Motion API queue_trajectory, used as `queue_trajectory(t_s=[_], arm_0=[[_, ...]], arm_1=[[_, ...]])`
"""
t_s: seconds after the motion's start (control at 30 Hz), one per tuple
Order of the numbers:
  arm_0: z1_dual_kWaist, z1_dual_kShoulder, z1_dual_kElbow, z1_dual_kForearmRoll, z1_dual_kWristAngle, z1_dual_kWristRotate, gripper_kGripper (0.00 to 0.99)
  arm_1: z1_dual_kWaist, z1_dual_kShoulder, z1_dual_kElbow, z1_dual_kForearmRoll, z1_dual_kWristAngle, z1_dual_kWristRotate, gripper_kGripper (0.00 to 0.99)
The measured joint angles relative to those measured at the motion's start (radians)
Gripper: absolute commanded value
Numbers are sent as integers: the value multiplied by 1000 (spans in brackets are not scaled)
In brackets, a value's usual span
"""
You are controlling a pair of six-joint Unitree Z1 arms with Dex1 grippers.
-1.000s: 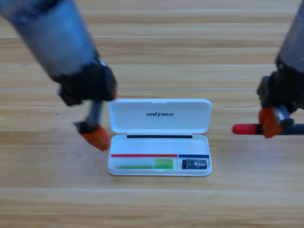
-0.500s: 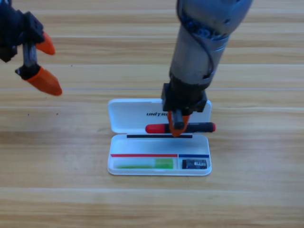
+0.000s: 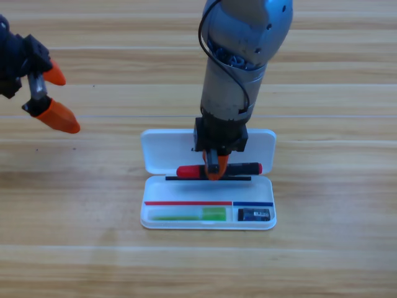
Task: Clean up eraser and pencils
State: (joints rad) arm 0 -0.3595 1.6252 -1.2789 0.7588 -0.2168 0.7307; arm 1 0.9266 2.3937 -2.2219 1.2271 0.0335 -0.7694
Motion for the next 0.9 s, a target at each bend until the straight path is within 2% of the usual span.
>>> queue_trajectory(t_s=[0.9], arm_0=[[2, 0, 38, -44, -2, 0, 990]], arm_1=[[12, 10, -6, 4, -21, 36, 11]])
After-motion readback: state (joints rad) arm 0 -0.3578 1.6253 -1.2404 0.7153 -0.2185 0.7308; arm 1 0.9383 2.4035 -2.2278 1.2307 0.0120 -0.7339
